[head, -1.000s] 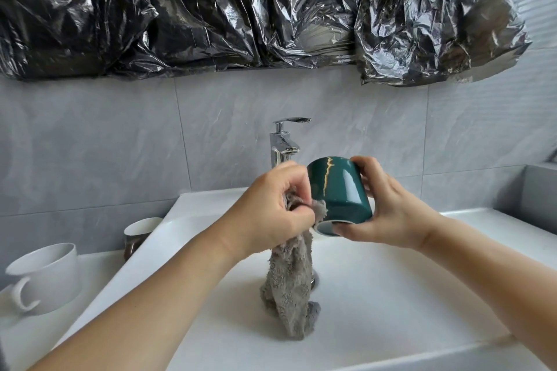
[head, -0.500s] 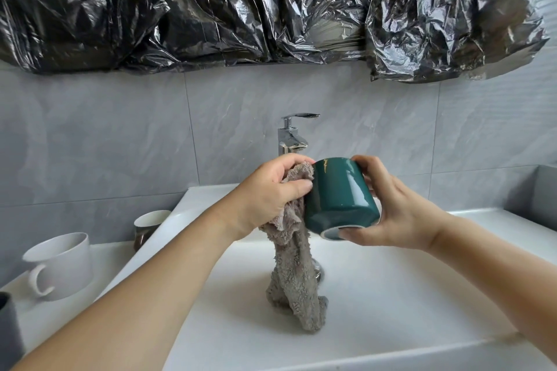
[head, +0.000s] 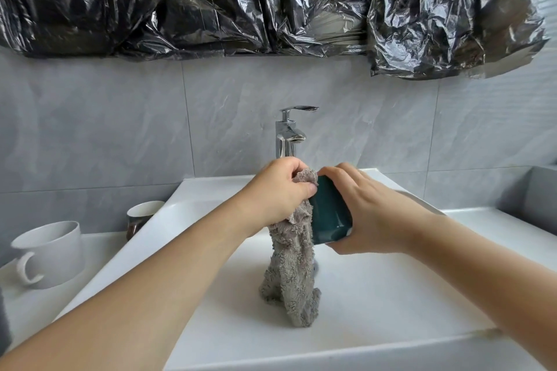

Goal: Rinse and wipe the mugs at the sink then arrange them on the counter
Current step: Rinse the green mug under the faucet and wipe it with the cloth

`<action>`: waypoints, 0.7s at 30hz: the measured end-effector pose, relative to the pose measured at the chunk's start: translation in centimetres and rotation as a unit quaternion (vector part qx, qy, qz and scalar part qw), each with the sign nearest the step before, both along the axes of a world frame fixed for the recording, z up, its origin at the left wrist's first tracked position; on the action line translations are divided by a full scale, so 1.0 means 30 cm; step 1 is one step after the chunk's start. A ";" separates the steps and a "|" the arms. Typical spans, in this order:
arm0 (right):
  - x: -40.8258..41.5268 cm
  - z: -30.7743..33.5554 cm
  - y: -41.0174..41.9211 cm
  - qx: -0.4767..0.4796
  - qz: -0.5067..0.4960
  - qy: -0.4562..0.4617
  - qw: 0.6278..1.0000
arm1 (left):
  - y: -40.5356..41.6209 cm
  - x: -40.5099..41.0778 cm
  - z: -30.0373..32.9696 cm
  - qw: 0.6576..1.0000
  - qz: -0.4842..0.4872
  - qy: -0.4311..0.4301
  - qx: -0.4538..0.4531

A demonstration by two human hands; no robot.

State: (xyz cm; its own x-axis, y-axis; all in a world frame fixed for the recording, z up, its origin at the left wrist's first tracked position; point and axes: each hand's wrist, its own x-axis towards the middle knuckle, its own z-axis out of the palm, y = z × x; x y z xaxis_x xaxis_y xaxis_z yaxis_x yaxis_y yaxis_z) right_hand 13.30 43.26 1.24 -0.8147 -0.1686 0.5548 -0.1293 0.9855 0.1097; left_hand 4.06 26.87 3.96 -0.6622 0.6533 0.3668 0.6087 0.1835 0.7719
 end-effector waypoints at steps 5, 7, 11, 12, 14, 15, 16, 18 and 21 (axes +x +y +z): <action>0.012 0.010 -0.009 -0.026 -0.031 -0.005 0.999 | 0.012 0.007 -0.012 0.989 0.073 0.122 0.046; 0.014 0.009 -0.007 -0.025 -0.027 0.001 0.999 | 0.017 0.009 -0.022 0.983 0.074 0.164 0.041; 0.020 0.009 -0.002 -0.025 -0.021 0.009 0.999 | 0.014 0.021 -0.028 0.988 0.047 0.145 0.027; 0.021 0.011 -0.004 -0.032 -0.021 0.007 0.999 | 0.009 0.020 -0.029 0.989 0.038 0.143 0.016; 0.022 0.013 -0.003 -0.054 -0.029 0.006 0.998 | -0.001 0.021 -0.027 0.990 0.014 0.142 -0.001; 0.022 0.014 0.001 -0.067 -0.035 0.006 0.997 | -0.006 0.026 -0.026 0.990 -0.002 0.140 -0.005; 0.023 0.014 0.004 -0.081 -0.039 0.006 0.996 | -0.009 0.032 -0.028 0.990 -0.021 0.139 -0.007; 0.024 0.011 0.010 -0.110 -0.043 0.003 0.993 | -0.016 0.042 -0.031 0.988 -0.061 0.140 -0.014; 0.021 0.006 0.021 -0.169 -0.045 0.003 0.985 | -0.024 0.049 -0.031 0.983 -0.106 0.148 -0.028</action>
